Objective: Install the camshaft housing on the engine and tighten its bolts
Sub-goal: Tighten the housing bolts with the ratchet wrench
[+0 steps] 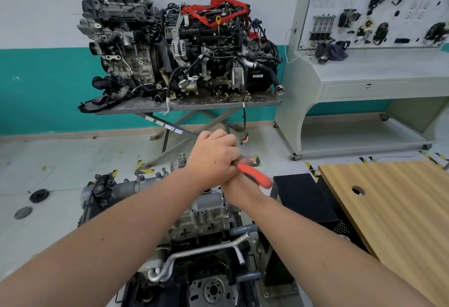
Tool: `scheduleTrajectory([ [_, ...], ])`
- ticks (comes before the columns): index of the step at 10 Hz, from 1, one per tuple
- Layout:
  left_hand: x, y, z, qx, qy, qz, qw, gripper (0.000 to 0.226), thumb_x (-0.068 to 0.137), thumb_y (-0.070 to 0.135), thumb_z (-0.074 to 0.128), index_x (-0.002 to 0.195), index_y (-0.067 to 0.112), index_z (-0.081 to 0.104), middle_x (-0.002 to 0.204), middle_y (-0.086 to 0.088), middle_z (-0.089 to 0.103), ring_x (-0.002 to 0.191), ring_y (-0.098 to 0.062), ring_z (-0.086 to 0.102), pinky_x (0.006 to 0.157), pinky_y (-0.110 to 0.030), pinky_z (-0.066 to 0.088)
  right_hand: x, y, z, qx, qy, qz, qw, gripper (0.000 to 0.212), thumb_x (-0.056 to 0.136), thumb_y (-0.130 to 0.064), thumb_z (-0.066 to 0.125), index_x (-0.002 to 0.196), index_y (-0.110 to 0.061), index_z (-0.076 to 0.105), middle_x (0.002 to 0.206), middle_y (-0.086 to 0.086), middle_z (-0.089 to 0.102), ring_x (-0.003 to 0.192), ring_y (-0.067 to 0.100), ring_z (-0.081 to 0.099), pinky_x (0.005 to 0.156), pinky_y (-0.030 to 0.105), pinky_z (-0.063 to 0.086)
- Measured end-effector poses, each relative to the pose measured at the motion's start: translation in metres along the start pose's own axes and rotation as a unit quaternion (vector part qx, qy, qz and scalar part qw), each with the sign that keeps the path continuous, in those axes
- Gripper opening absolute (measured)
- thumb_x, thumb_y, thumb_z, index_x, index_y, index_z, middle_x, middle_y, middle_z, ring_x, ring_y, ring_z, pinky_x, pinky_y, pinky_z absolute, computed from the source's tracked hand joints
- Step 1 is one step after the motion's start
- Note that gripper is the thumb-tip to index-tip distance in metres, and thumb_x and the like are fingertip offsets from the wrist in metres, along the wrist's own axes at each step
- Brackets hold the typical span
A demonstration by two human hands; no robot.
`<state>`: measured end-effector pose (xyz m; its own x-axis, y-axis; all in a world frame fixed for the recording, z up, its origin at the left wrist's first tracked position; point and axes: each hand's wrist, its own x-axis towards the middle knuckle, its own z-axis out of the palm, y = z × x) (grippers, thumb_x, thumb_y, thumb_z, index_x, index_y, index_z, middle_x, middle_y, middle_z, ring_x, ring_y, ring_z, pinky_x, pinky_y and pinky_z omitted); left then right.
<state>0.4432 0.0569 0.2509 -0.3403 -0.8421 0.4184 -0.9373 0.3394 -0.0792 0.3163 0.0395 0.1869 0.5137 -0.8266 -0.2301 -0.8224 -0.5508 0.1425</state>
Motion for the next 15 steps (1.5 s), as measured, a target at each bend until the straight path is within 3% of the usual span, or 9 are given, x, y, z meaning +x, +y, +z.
scheduleTrajectory([
  [1, -0.018, -0.008, 0.021, -0.154, 0.101, -0.004, 0.983, 0.047, 0.096, 0.045, 0.04, 0.082, 0.01, 0.068, 0.108, -0.004, 0.065, 0.106, -0.026, 0.058, 0.092, -0.043, 0.042, 0.014, 0.007, -0.015, 0.232, 0.091, 0.028, 0.968, 0.056, 0.1, -0.018, 0.022, 0.083, -0.04, 0.071, 0.082, -0.032, 0.056, 0.102, -0.001, 0.045, 0.084, 0.015, 0.033],
  [2, -0.025, -0.005, 0.029, -0.309, 0.09, -0.03, 0.946, 0.042, 0.098, 0.038, 0.037, 0.103, 0.008, 0.067, 0.129, -0.003, 0.058, 0.122, -0.016, 0.051, 0.104, -0.033, 0.039, 0.026, -0.008, -0.005, 0.277, 0.13, 0.019, 0.952, 0.027, 0.098, -0.007, 0.038, 0.106, -0.01, 0.064, 0.103, 0.001, 0.065, 0.089, 0.012, 0.057, 0.07, 0.018, 0.038],
  [3, -0.027, 0.009, 0.039, -0.447, 0.139, -0.096, 0.878, 0.035, 0.104, 0.029, 0.036, 0.118, 0.012, 0.063, 0.138, 0.004, 0.052, 0.129, -0.008, 0.05, 0.107, -0.026, 0.041, 0.019, -0.003, -0.003, 0.391, 0.217, -0.003, 0.894, 0.014, 0.098, -0.014, 0.04, 0.089, -0.015, 0.051, 0.074, 0.003, 0.058, 0.063, 0.017, 0.049, 0.051, 0.027, 0.031],
  [4, -0.025, 0.02, 0.042, -0.559, 0.167, -0.18, 0.792, 0.033, 0.105, 0.032, 0.036, 0.116, 0.021, 0.065, 0.132, 0.008, 0.061, 0.116, -0.01, 0.062, 0.092, -0.026, 0.052, 0.018, -0.004, 0.002, 0.417, 0.226, -0.016, 0.88, 0.018, 0.1, -0.022, 0.041, 0.085, -0.021, 0.05, 0.069, -0.002, 0.056, 0.064, 0.02, 0.054, 0.054, 0.032, 0.033],
  [6, -0.002, 0.018, 0.035, -0.763, 0.125, -0.383, 0.506, 0.033, 0.103, 0.043, 0.041, 0.1, 0.021, 0.064, 0.097, -0.004, 0.076, 0.075, -0.014, 0.069, 0.064, -0.03, 0.052, 0.021, -0.003, -0.001, 0.468, 0.195, 0.002, 0.862, 0.025, 0.1, -0.024, 0.046, 0.079, -0.016, 0.056, 0.072, 0.0, 0.058, 0.065, 0.022, 0.053, 0.056, 0.032, 0.033],
  [7, 0.009, 0.004, 0.024, -0.743, 0.034, -0.459, 0.486, 0.029, 0.101, 0.034, 0.047, 0.084, 0.019, 0.064, 0.073, -0.003, 0.073, 0.067, -0.018, 0.068, 0.074, -0.035, 0.046, 0.021, -0.006, -0.003, 0.455, 0.165, -0.011, 0.875, 0.027, 0.101, -0.024, 0.046, 0.084, -0.011, 0.062, 0.08, 0.006, 0.064, 0.074, 0.027, 0.058, 0.06, 0.034, 0.039],
  [8, 0.016, -0.005, 0.016, -0.703, -0.023, -0.481, 0.524, 0.029, 0.099, 0.023, 0.046, 0.076, 0.011, 0.06, 0.058, -0.003, 0.065, 0.06, -0.021, 0.066, 0.07, -0.035, 0.045, 0.02, -0.008, -0.005, 0.456, 0.14, -0.022, 0.879, 0.032, 0.102, -0.027, 0.044, 0.088, -0.009, 0.066, 0.084, 0.004, 0.069, 0.079, 0.026, 0.064, 0.067, 0.034, 0.046],
  [11, 0.042, -0.021, -0.02, -0.07, -0.248, -0.161, 0.953, 0.031, 0.106, 0.026, 0.04, 0.117, 0.006, 0.06, 0.091, -0.007, 0.06, 0.078, -0.022, 0.057, 0.058, -0.033, 0.044, 0.023, -0.015, -0.009, 0.424, 0.065, -0.047, 0.902, 0.033, 0.104, -0.035, 0.041, 0.091, -0.012, 0.059, 0.079, -0.016, 0.066, 0.083, 0.018, 0.069, 0.073, 0.035, 0.055],
  [15, 0.019, 0.002, 0.019, 0.001, 0.0, -0.069, 0.998, 0.042, 0.101, 0.045, 0.045, 0.068, 0.018, 0.048, 0.069, 0.001, 0.05, 0.073, -0.027, 0.056, 0.059, -0.033, 0.049, 0.029, -0.014, -0.005, 0.298, 0.049, -0.053, 0.952, 0.016, 0.099, -0.007, 0.044, 0.091, -0.016, 0.056, 0.082, -0.005, 0.055, 0.075, 0.013, 0.046, 0.059, 0.024, 0.035],
])
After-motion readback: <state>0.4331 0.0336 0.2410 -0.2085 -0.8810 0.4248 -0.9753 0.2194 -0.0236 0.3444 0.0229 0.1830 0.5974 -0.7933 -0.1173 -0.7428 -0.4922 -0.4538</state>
